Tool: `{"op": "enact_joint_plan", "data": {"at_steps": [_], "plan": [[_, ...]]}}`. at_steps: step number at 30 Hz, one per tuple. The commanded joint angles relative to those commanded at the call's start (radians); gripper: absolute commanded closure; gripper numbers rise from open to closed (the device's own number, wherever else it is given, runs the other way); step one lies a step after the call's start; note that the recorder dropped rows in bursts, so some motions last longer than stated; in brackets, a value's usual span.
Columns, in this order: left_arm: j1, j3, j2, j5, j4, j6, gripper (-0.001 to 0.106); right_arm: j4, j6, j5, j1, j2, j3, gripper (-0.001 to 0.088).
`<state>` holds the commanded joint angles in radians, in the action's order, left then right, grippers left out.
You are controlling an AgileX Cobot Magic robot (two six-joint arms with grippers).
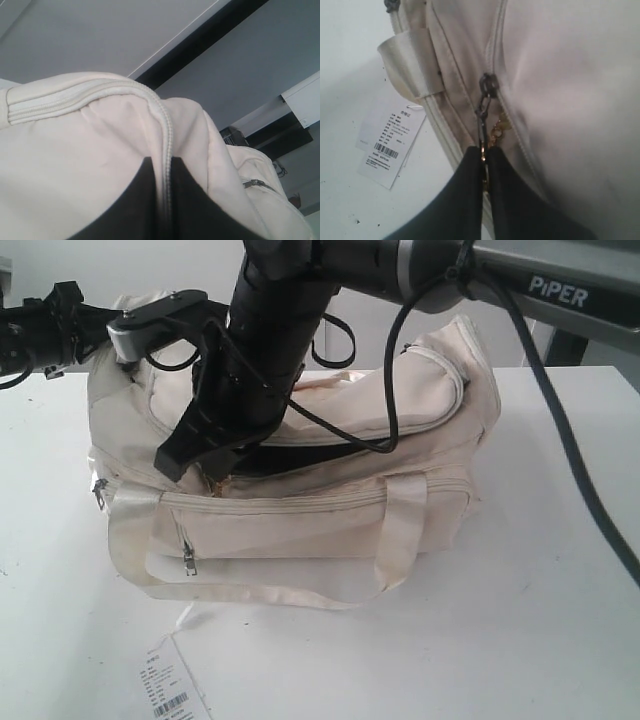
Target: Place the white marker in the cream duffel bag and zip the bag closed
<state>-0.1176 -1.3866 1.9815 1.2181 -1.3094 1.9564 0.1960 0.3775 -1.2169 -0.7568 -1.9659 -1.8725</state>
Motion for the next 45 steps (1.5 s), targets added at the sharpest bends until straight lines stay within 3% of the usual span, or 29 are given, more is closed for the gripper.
{"op": "enact_joint_plan", "data": {"at_steps": [21, 36, 37, 40, 42, 43, 45], "plan": [[0.0, 0.0, 0.0, 0.0, 0.0, 0.0, 0.105, -0.164, -0.041, -0.004, 0.002, 0.036, 0.002, 0.0868], [-0.034, 0.0, 0.0, 0.003, 0.019, 0.03, 0.104, -0.137, -0.067, -0.004, 0.02, 0.071, 0.072, 0.0868], [-0.032, 0.0, 0.0, 0.003, 0.016, 0.032, 0.1, -0.137, -0.067, -0.004, 0.02, 0.068, 0.072, 0.0868], [-0.032, 0.0, 0.0, 0.003, -0.023, 0.02, 0.072, -0.112, -0.067, 0.012, 0.02, 0.057, 0.072, 0.0868], [-0.032, 0.0, 0.0, 0.003, -0.059, 0.018, 0.04, -0.094, -0.067, 0.063, 0.02, 0.054, 0.072, 0.0868], [-0.032, 0.0, 0.0, -0.05, -0.085, 0.047, 0.017, -0.073, -0.067, 0.115, 0.02, 0.054, 0.072, 0.0868], [-0.037, 0.0, -0.011, -0.084, -0.125, 0.055, 0.014, -0.046, -0.067, 0.147, 0.02, 0.054, 0.072, 0.0868]]}}
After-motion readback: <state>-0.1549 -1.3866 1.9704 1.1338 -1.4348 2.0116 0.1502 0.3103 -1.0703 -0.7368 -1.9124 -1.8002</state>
